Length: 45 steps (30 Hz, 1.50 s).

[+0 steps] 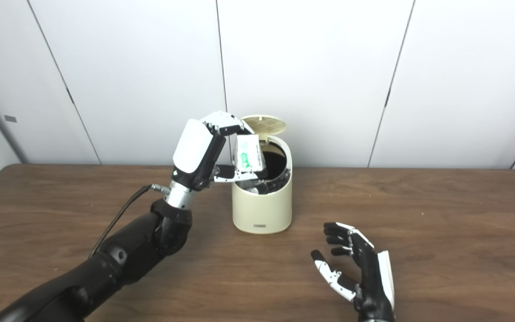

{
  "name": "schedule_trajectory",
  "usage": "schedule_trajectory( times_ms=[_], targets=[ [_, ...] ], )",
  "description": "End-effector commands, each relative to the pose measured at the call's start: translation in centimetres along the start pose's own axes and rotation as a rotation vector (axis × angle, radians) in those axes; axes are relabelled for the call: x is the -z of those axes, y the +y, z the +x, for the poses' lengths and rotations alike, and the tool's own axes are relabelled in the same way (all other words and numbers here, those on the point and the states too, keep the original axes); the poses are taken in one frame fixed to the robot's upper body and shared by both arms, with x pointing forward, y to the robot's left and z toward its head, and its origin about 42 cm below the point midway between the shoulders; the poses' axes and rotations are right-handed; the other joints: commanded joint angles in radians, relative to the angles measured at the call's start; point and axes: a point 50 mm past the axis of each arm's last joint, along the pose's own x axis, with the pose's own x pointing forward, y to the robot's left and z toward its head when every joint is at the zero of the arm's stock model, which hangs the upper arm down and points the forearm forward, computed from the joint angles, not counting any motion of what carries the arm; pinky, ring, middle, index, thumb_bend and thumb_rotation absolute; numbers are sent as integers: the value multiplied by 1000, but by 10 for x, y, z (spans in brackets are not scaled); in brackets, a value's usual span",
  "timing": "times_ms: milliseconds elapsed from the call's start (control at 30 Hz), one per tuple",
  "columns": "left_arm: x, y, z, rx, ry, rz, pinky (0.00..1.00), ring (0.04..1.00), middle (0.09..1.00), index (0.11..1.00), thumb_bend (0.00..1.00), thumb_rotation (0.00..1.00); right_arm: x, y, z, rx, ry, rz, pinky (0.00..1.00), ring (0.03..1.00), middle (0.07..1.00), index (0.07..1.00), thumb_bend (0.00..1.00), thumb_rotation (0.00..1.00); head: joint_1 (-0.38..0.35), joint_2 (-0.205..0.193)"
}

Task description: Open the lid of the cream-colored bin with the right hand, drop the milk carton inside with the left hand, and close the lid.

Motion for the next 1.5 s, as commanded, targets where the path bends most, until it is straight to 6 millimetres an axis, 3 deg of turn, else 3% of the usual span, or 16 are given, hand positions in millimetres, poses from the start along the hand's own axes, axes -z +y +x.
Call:
schedule_trajectory(
  times_ms=[0, 867, 1067, 1467],
  targets=[
    [-8, 15, 36, -90, -51, -36, 634, 518, 466, 459, 503, 0, 6, 13, -9, -10, 21, 24, 586, 671, 685, 669, 244, 0, -3, 1],
    [-20, -1, 31, -76, -29, -99, 619, 514, 457, 474, 503, 0, 7, 18, -8, -22, 5, 2, 572, 660, 684, 674, 241, 13, -18, 4],
    [-19, -5, 27, -69, -32, -79, 628, 513, 457, 472, 503, 0, 6, 17, -8, -24, 8, -8, 577, 662, 686, 676, 240, 58, -18, 5],
    [-13, -8, 20, -62, -41, -27, 649, 507, 456, 467, 504, 0, 6, 17, -9, -24, 5, 3, 578, 664, 686, 676, 246, 47, -17, 9]
  ],
)
